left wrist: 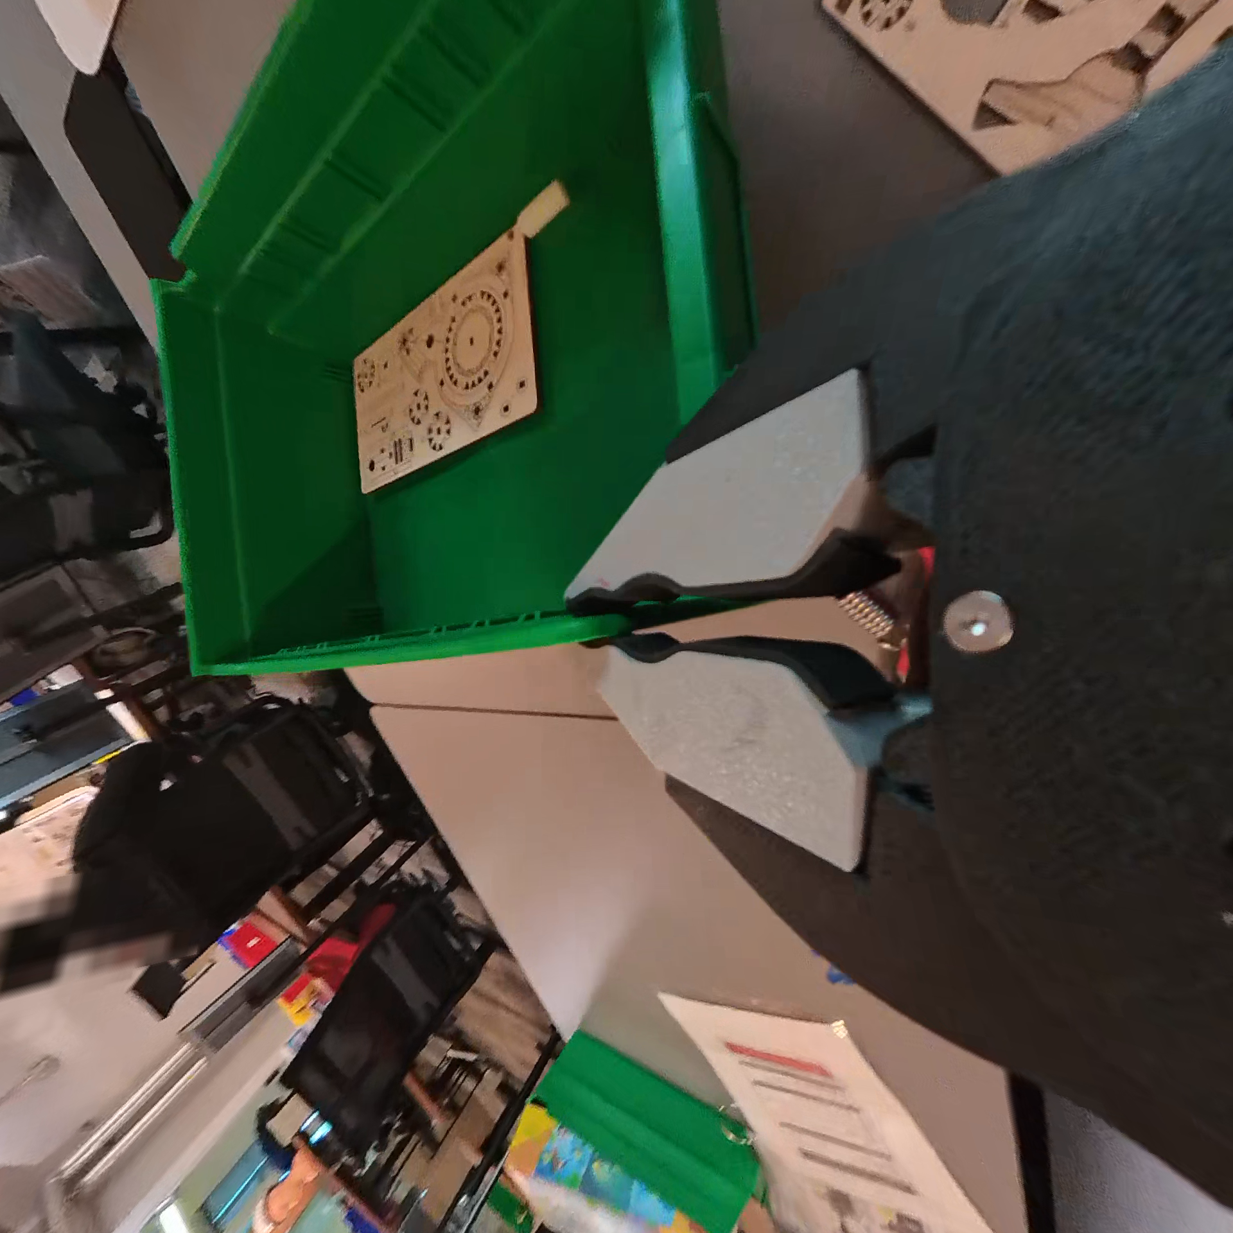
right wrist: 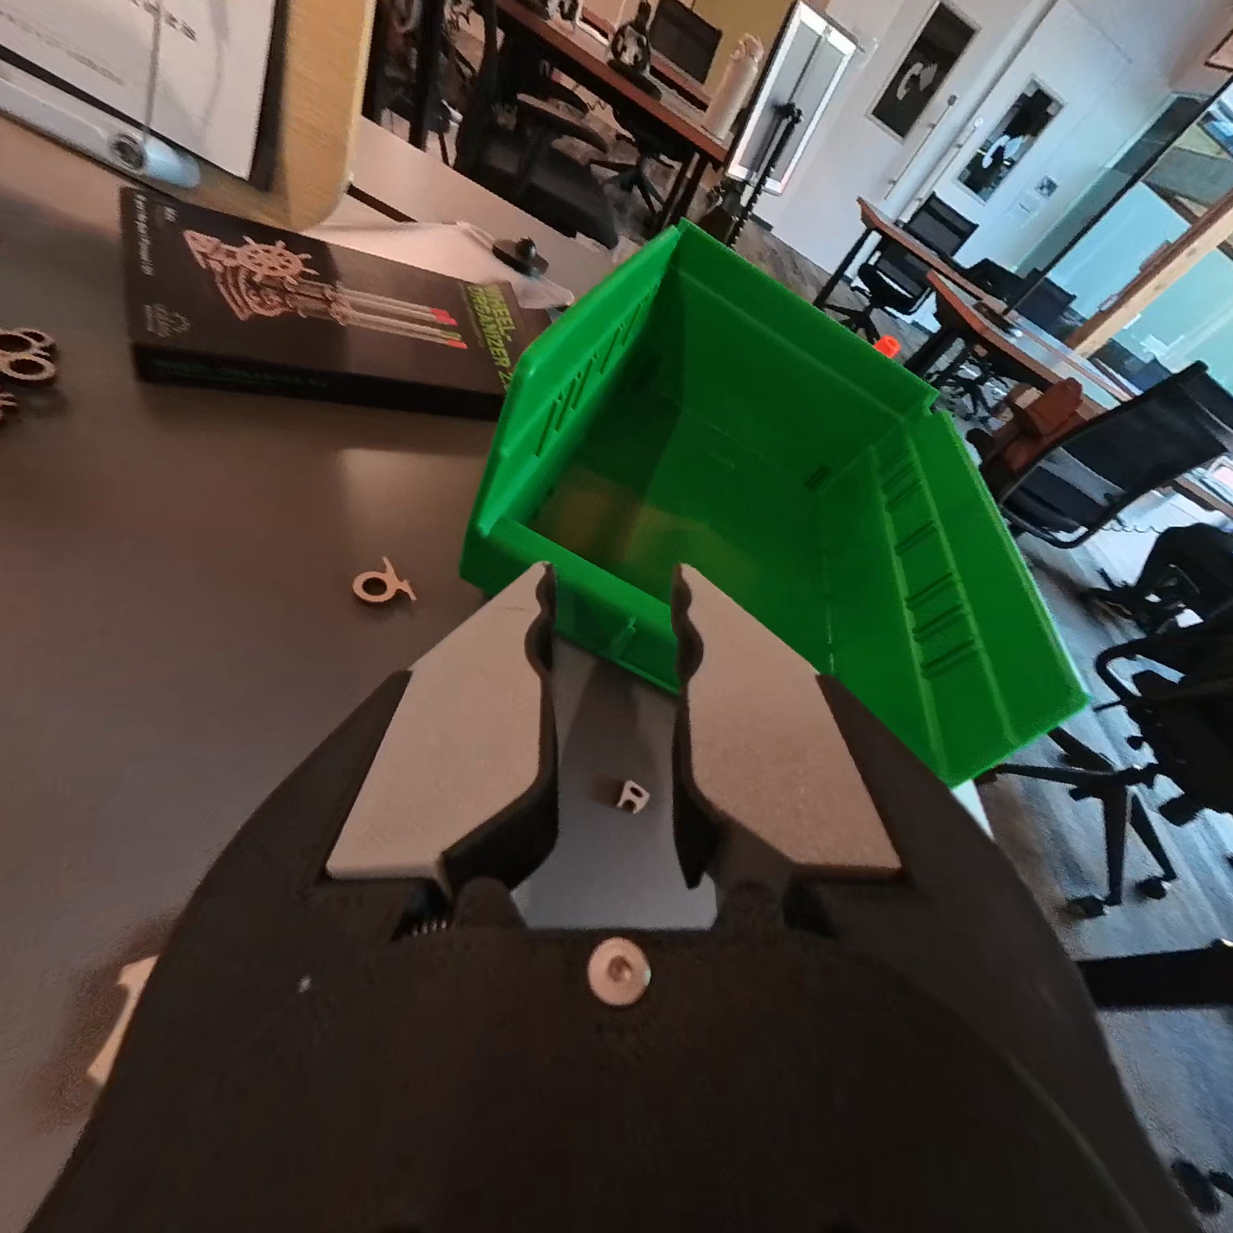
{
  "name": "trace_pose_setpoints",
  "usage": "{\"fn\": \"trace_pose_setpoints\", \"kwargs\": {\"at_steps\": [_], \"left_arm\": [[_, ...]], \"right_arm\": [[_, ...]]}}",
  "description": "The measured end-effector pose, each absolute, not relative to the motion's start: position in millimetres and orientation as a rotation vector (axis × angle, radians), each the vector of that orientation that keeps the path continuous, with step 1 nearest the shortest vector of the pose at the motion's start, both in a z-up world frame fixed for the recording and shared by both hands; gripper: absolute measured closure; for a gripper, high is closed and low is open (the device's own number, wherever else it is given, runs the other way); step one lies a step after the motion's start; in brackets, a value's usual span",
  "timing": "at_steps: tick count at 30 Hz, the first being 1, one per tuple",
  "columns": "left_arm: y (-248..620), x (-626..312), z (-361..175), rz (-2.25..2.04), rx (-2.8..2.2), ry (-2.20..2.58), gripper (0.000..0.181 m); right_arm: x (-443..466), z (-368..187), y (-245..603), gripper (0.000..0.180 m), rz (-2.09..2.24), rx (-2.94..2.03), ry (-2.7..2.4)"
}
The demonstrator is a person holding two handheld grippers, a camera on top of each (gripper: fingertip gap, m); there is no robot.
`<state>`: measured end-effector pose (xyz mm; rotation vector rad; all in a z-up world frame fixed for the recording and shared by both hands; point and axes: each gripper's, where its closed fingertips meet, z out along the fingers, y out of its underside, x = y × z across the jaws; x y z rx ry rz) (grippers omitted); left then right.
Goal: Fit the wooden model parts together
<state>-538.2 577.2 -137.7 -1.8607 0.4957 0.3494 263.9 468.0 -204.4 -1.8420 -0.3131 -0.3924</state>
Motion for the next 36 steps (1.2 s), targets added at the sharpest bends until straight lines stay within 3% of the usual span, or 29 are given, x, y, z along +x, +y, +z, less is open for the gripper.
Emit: {"fn": "trace_pose_setpoints", "kwargs": {"at_steps": [10,12,16,22,36], "left_arm": [[584,-565,-188,0.111,-2.111,0.280,0.179],[580,-558,-182,0.089,-2.102,0.268,0.156],[554,-530,-147,0.065,-2.011,0.287,0.143],[489,-436,-127,-0.140,-1.912,0.444,0.142],[452,-273,-183,-0.398,-1.873,0.704,0.145]], "right_arm": [[237,-193,464,0.146,-0.202,-1.773,-0.368],[233,-191,462,0.145,-0.161,-1.760,-0.367],[227,-187,459,0.145,-0.106,-1.736,-0.371],[218,-188,456,0.143,-0.045,-1.735,-0.383],[210,-195,453,0.141,0.014,-1.758,-0.401]]}}
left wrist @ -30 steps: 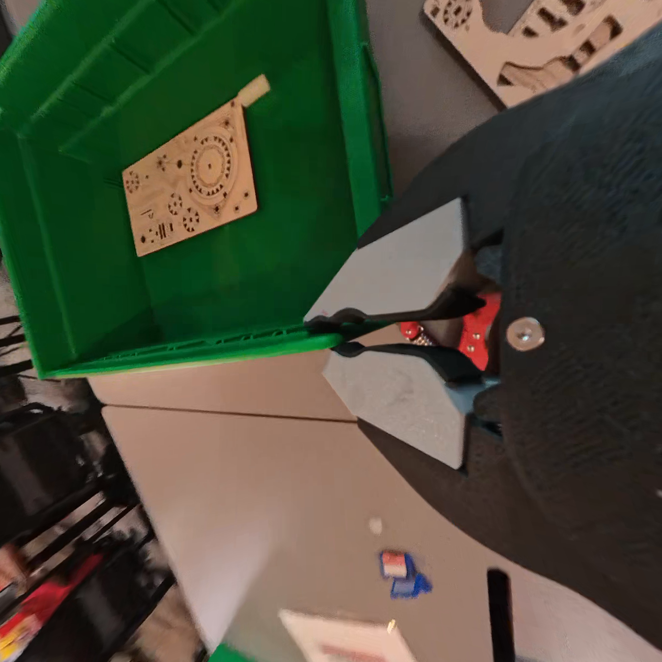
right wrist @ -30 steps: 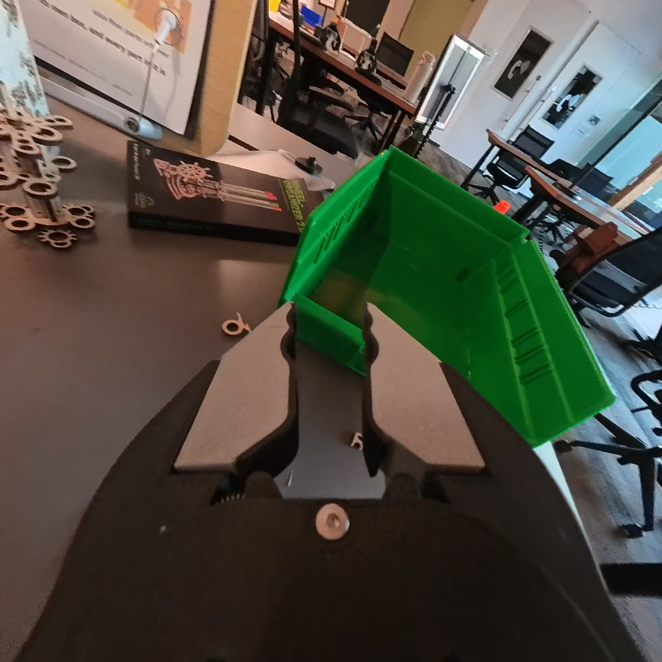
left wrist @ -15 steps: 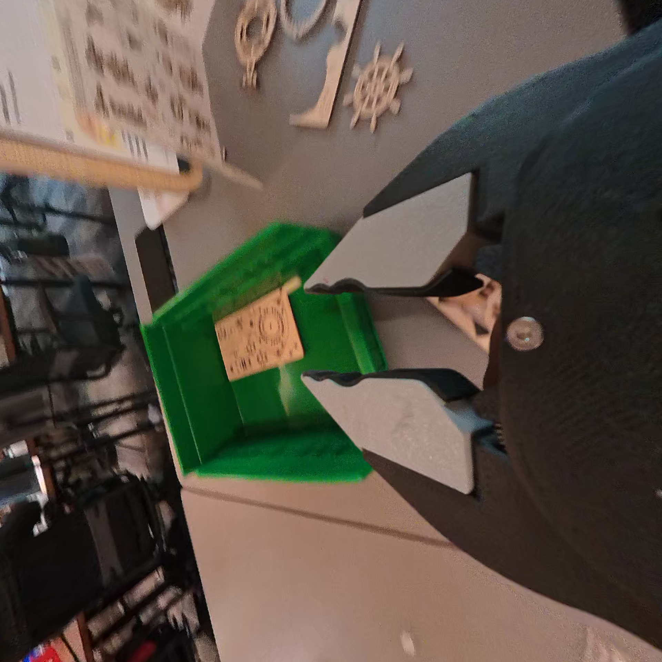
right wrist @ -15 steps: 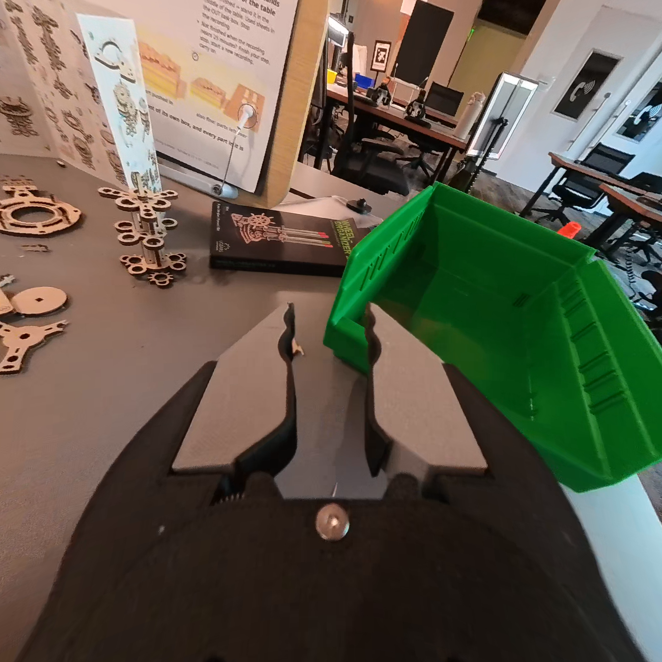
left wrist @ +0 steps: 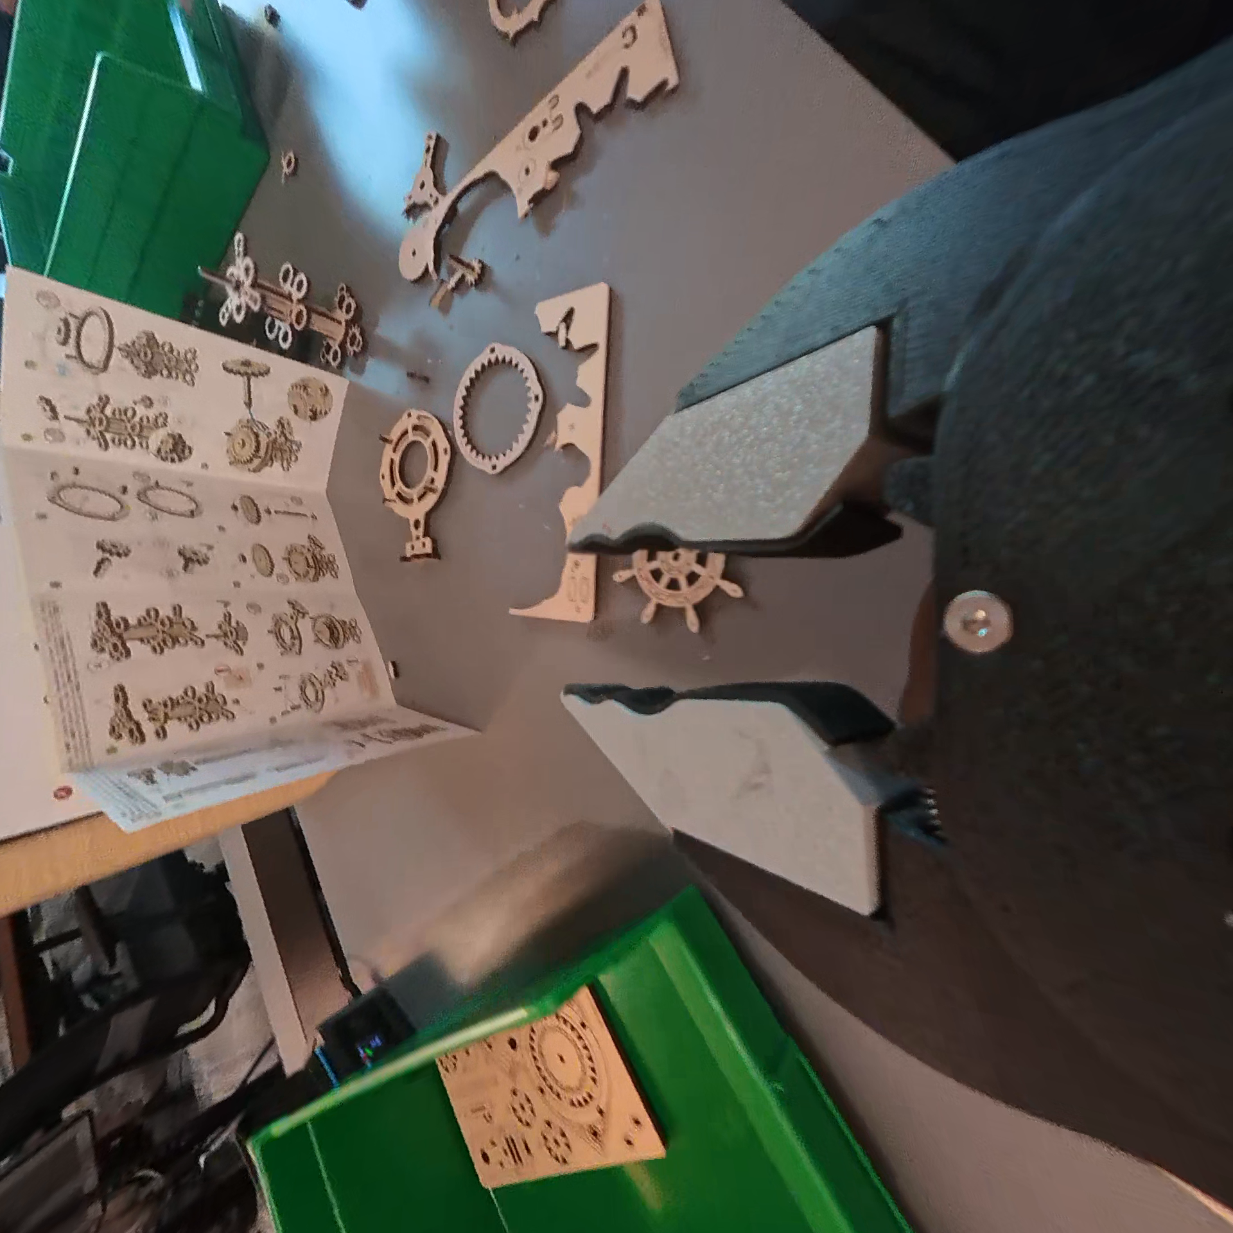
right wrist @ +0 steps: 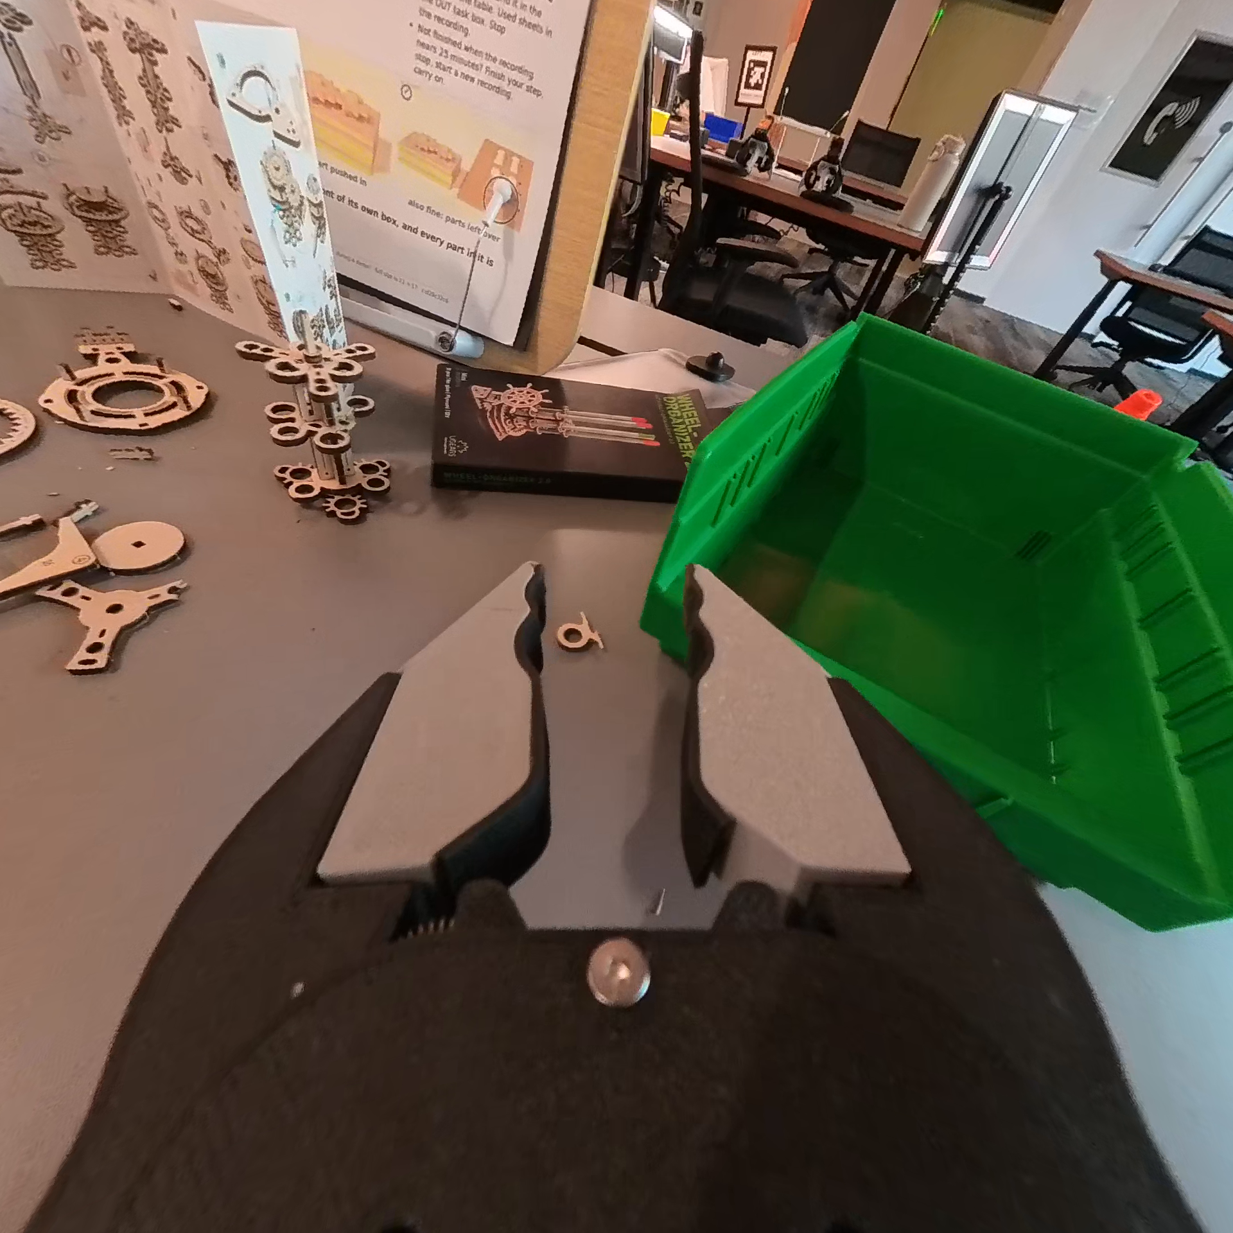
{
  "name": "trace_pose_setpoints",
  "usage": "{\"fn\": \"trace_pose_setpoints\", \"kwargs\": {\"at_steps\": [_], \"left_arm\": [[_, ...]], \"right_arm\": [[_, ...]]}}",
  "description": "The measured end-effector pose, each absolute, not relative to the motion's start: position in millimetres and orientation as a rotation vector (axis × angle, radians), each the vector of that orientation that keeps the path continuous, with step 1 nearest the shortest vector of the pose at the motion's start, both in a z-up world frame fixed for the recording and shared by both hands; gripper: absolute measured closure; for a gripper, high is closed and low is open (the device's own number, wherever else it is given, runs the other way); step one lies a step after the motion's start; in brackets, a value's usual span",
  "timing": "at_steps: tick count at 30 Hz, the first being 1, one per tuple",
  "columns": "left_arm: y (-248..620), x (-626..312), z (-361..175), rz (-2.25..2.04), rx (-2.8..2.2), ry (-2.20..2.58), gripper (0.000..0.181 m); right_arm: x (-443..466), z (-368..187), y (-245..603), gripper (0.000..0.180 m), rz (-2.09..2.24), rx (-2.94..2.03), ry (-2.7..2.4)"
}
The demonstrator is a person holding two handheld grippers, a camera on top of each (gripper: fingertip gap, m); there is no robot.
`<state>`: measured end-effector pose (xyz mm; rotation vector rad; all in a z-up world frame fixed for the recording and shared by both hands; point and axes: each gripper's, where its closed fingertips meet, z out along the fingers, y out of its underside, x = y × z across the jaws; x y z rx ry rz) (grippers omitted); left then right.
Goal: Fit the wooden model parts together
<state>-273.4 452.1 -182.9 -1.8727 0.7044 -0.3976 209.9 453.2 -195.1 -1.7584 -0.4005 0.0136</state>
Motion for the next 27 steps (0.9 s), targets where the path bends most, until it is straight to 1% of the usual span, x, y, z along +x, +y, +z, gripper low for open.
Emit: {"fn": "trace_pose_setpoints", "kwargs": {"at_steps": [7,13,19,20,27], "left_arm": [[489,-219,-172,-0.474,-1.764,0.839,0.145],[530,-181,-176,-0.435,-1.627,0.950,0.148],[538,-189,-189,-0.408,-1.625,0.937,0.151],[538,-192,-191,-0.412,-1.622,0.911,0.157],[542,-200,-194,-0.487,-1.690,0.834,0.155]], "right_arm": [[203,-198,454,0.141,0.002,-1.764,-0.441],[197,-199,453,0.142,-0.014,-1.762,-0.477],[195,-210,455,0.141,-0.004,-1.811,-0.497],[195,-213,455,0.141,-0.011,-1.824,-0.503],[195,-224,456,0.142,-0.101,-1.873,-0.536]]}}
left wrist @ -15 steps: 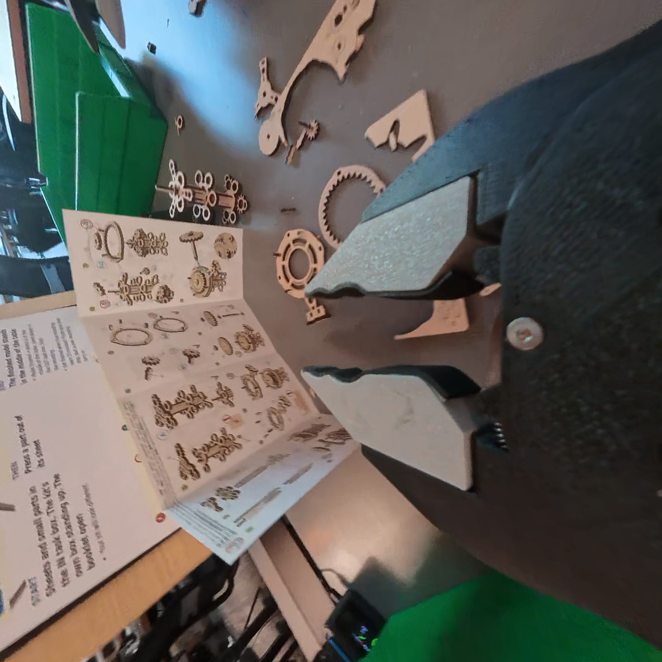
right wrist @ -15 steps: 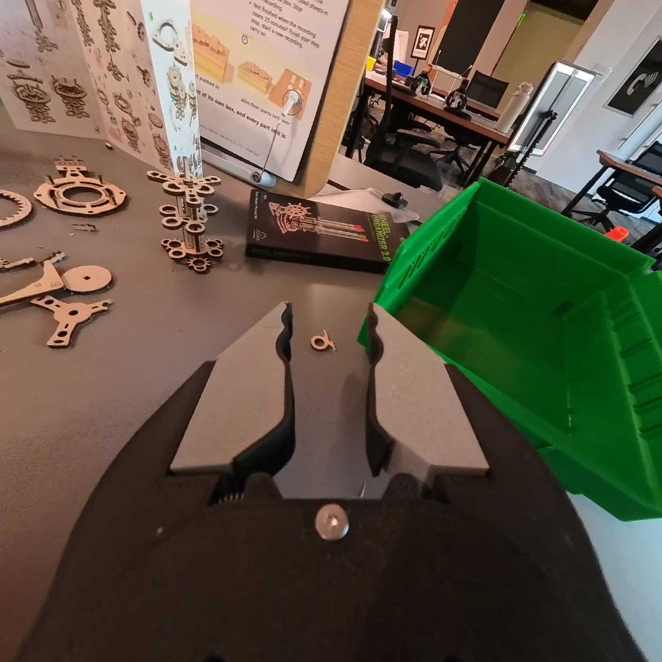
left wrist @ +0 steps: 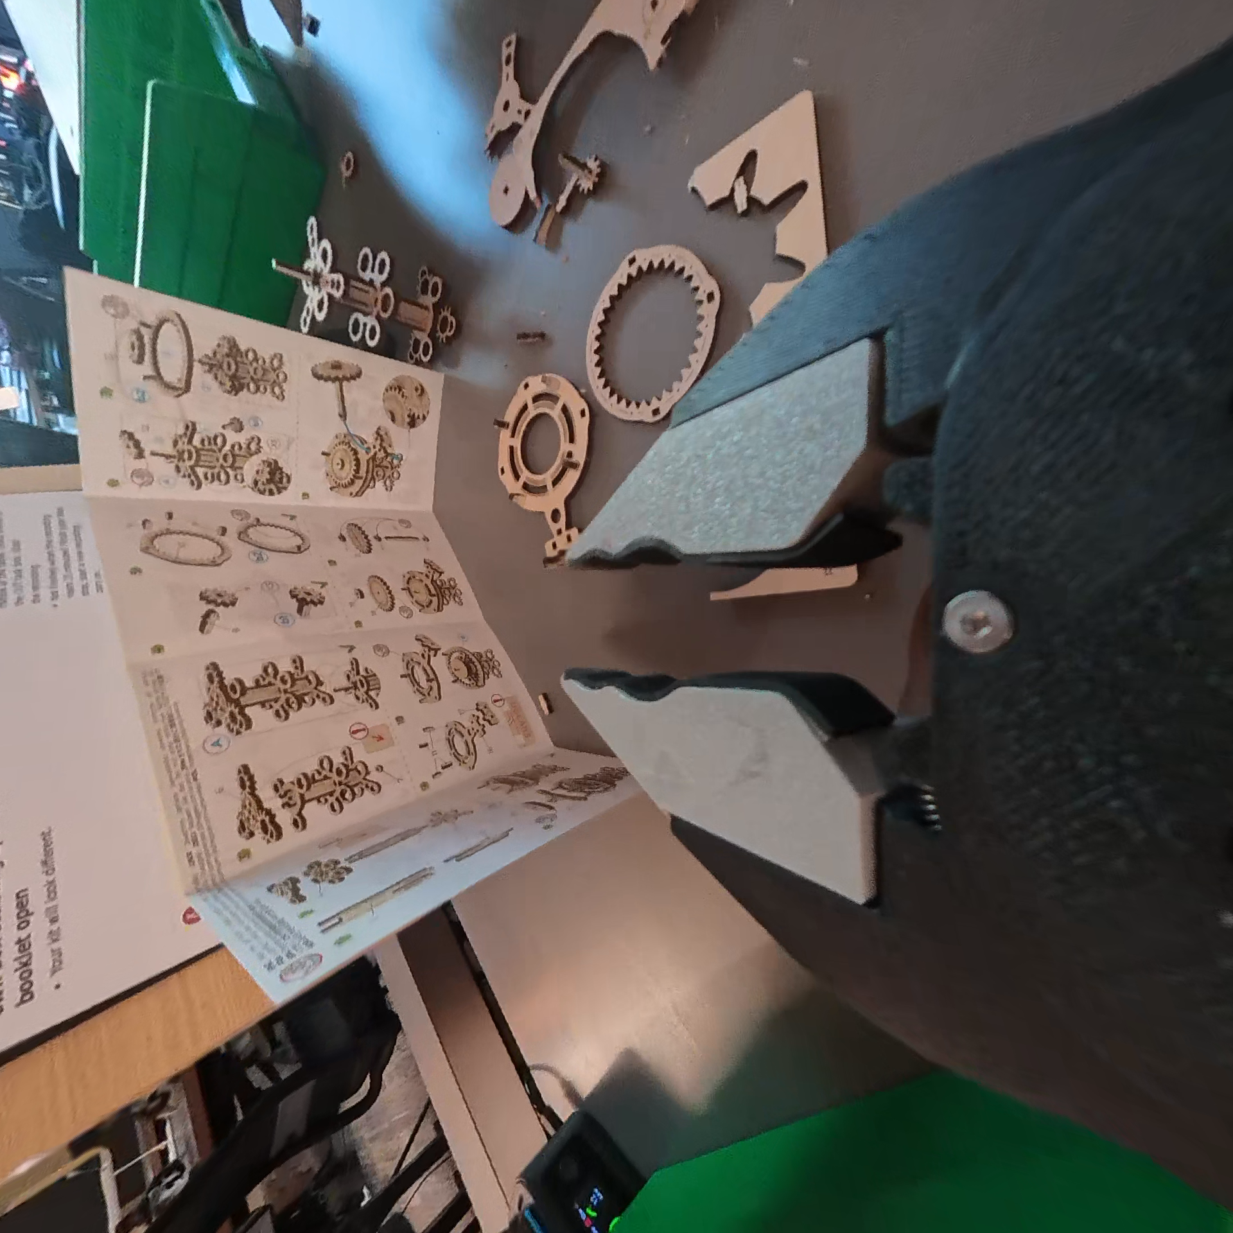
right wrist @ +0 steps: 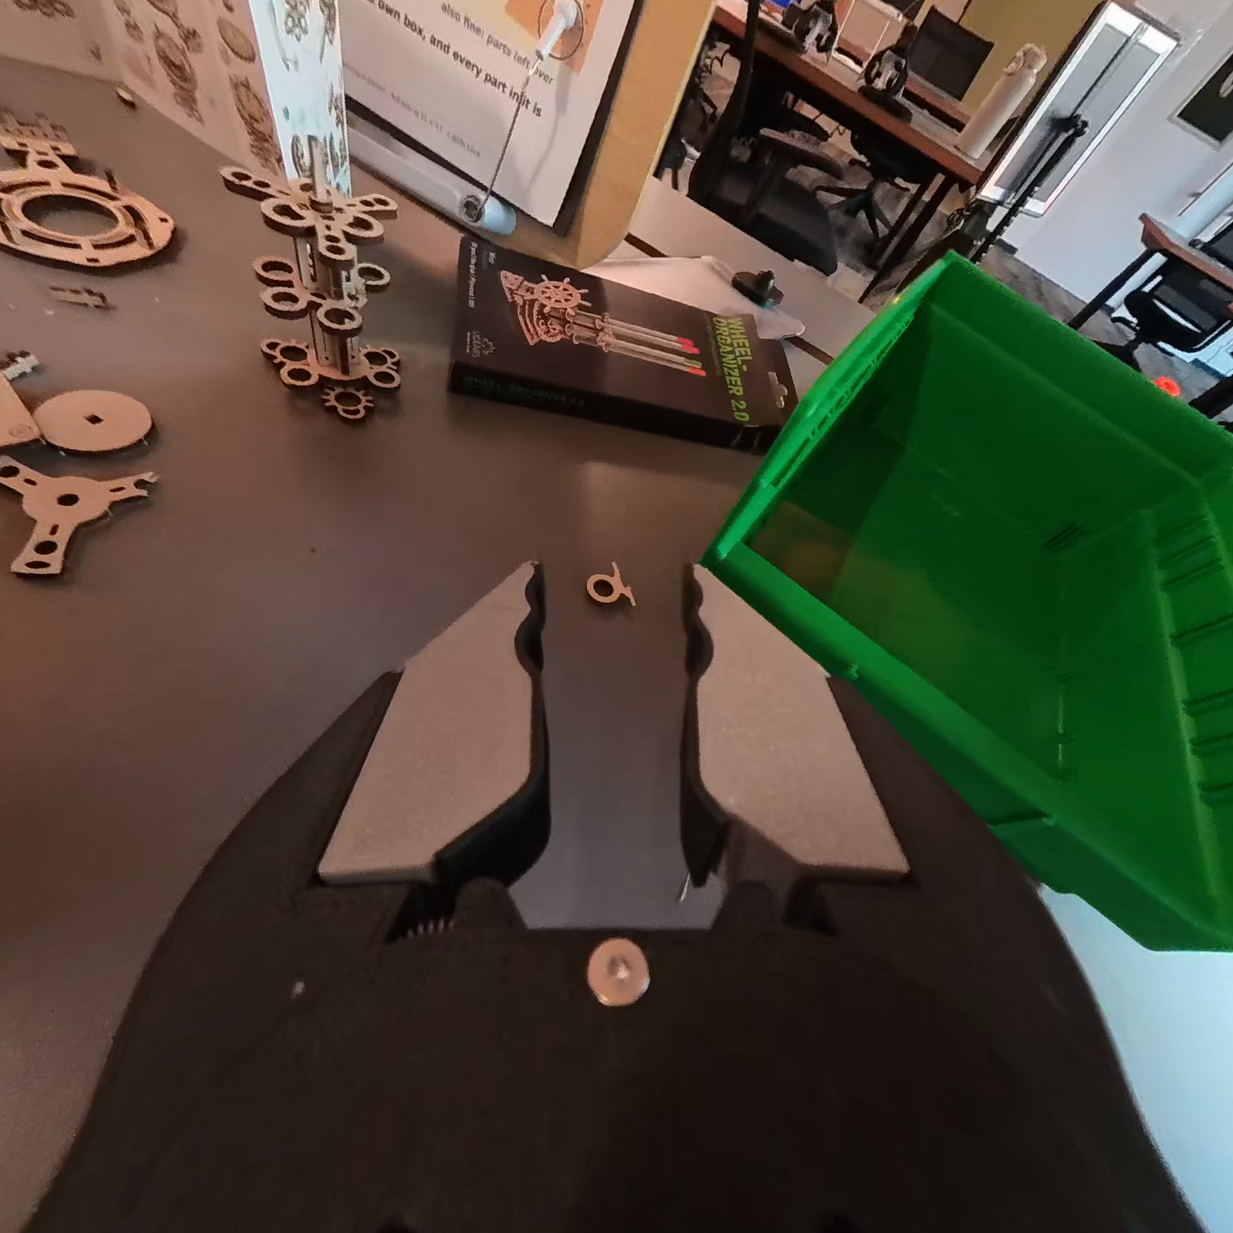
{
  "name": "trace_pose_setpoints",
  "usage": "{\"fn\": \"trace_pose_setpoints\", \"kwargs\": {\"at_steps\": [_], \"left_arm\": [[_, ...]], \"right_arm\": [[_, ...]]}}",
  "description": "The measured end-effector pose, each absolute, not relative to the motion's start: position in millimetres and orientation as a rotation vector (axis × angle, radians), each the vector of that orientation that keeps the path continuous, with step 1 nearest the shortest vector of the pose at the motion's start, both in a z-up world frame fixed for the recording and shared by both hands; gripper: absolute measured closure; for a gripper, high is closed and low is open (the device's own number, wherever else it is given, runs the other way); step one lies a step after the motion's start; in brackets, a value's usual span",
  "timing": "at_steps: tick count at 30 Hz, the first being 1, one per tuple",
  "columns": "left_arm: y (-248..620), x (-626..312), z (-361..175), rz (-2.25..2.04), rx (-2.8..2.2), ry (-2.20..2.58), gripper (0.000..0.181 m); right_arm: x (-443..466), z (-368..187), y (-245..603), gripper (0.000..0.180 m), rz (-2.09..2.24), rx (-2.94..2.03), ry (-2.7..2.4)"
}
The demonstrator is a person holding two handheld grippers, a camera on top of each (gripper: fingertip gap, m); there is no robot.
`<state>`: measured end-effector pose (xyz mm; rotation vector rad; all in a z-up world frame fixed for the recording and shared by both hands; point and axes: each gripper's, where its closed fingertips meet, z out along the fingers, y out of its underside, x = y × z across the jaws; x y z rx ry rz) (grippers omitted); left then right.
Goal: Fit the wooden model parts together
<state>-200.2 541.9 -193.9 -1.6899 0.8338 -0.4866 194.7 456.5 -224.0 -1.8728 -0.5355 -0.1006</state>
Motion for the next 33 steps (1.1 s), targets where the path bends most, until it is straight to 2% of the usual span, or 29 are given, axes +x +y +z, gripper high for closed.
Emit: {"fn": "trace_pose_setpoints", "kwargs": {"at_steps": [12,19,25,33], "left_arm": [[547,-202,-210,-0.434,-1.741,0.858,0.155],[549,-203,-210,-0.390,-1.726,0.866,0.157],[558,-209,-223,-0.366,-1.782,0.844,0.157],[559,-212,-219,-0.369,-1.773,0.822,0.157]], "right_arm": [[198,-204,453,0.145,-0.014,-1.792,-0.464],[179,-203,454,0.162,0.002,-1.765,-0.560],[146,-209,451,0.160,0.069,-1.769,-0.650],[153,-206,450,0.158,0.099,-1.768,-0.595]]}}
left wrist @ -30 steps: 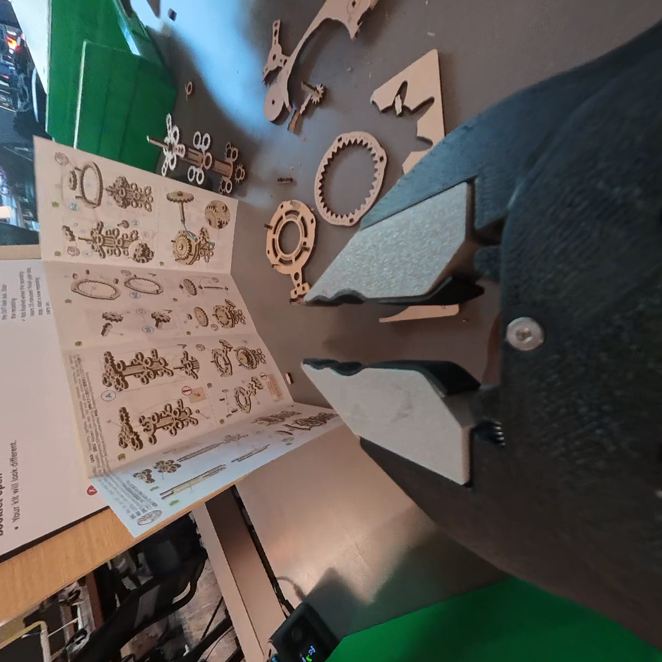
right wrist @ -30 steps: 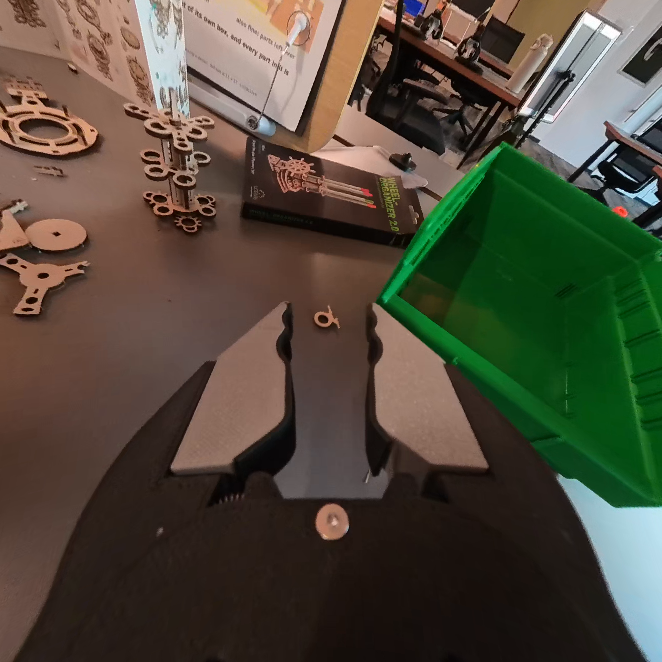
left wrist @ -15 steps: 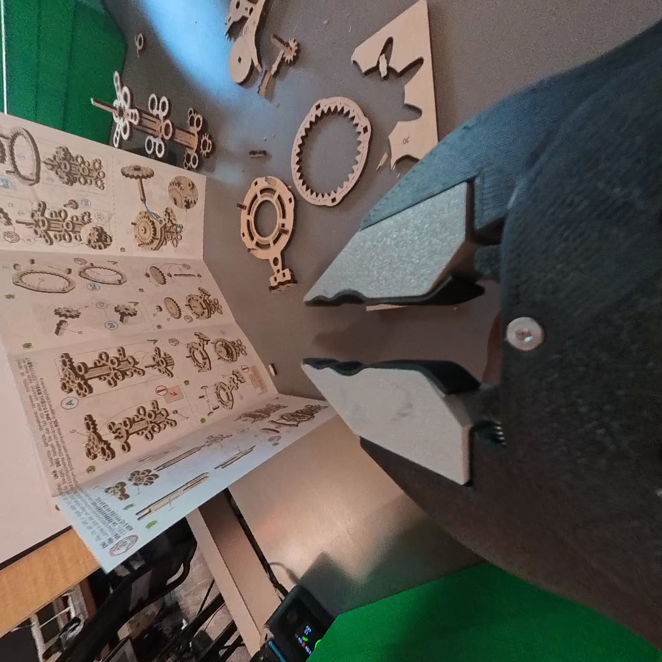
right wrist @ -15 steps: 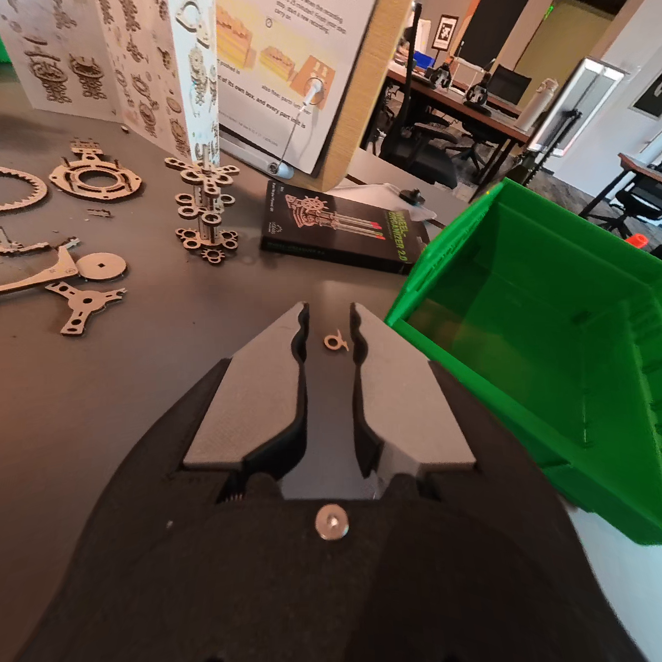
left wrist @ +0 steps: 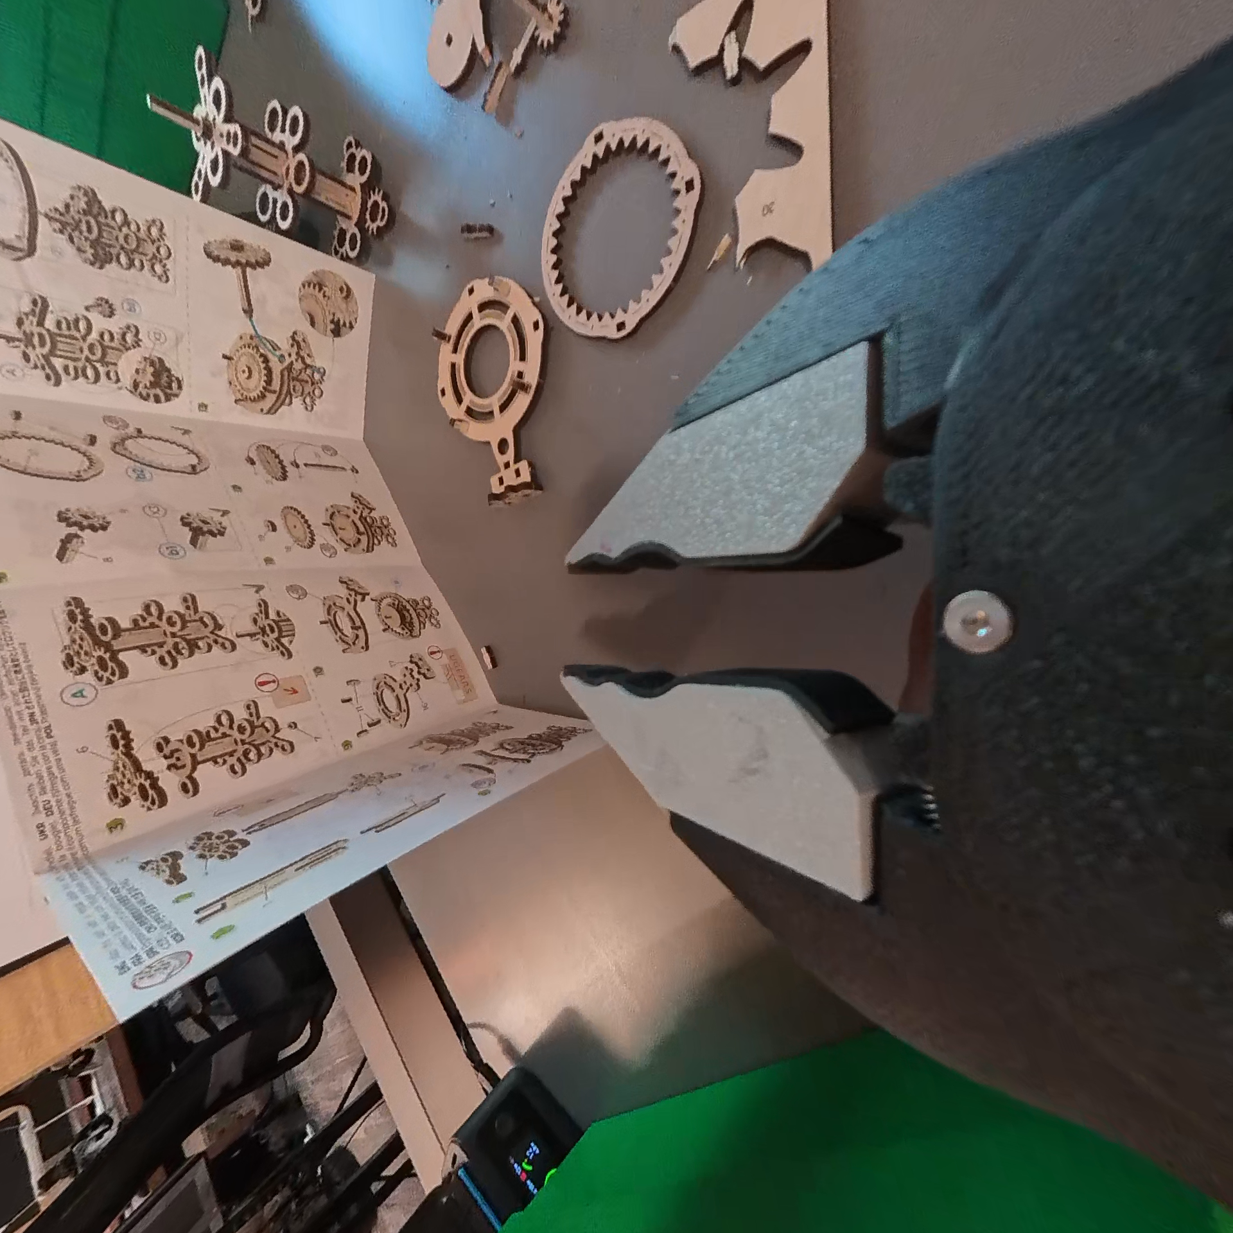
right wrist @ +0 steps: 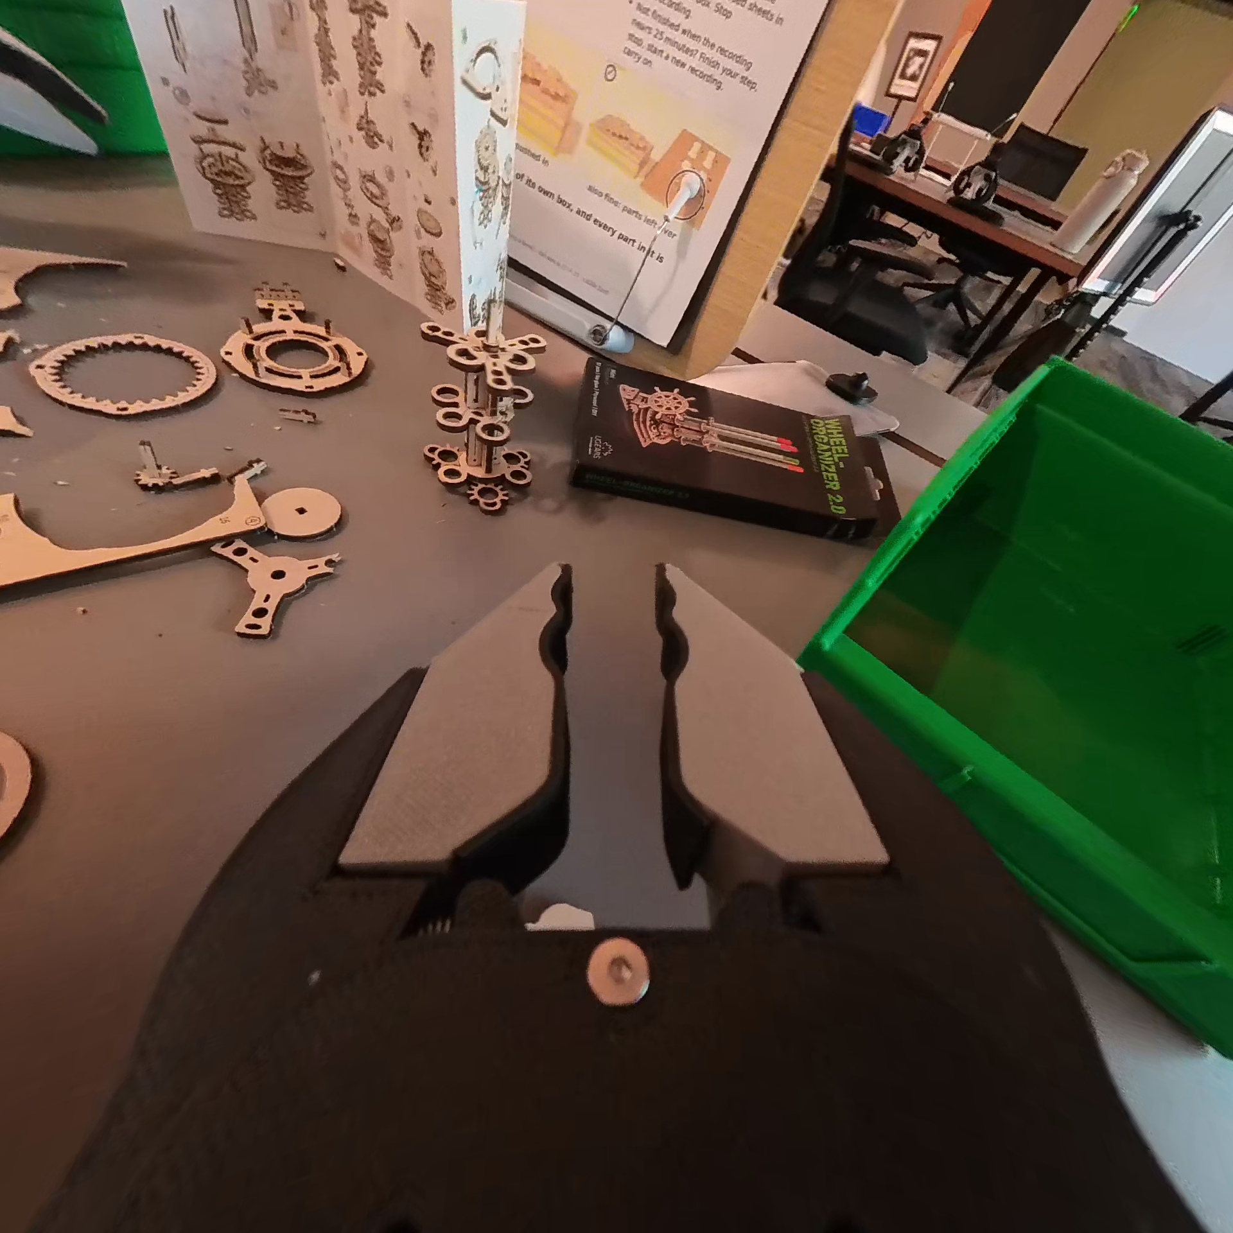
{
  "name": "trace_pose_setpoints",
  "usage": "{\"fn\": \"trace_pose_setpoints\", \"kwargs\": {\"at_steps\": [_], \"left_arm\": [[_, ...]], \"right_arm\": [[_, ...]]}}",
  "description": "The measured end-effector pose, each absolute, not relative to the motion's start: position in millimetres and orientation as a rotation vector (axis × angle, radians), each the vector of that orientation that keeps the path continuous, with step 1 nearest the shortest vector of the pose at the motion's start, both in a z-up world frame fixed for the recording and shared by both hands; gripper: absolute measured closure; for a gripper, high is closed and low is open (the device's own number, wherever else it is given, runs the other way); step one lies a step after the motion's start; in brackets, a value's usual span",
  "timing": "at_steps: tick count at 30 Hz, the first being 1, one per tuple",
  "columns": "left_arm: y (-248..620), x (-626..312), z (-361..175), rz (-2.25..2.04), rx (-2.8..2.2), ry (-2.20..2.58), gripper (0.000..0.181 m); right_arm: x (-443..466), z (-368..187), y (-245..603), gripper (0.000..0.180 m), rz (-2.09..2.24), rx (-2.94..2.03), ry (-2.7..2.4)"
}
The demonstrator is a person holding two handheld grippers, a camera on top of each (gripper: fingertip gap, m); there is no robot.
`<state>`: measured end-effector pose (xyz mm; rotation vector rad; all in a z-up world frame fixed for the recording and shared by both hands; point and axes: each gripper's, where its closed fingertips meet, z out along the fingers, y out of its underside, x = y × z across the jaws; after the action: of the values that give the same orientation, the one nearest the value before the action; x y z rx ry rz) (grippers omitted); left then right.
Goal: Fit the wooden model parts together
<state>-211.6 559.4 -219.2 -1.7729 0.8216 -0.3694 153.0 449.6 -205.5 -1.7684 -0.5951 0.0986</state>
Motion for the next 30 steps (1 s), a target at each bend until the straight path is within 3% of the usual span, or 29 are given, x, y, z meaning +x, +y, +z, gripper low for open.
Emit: {"fn": "trace_pose_setpoints", "kwargs": {"at_steps": [30], "left_arm": [[566,-222,-224,-0.319,-1.814,0.797,0.157]], "right_arm": [[154,-210,452,0.157,0.131,-1.798,-0.585]]}}
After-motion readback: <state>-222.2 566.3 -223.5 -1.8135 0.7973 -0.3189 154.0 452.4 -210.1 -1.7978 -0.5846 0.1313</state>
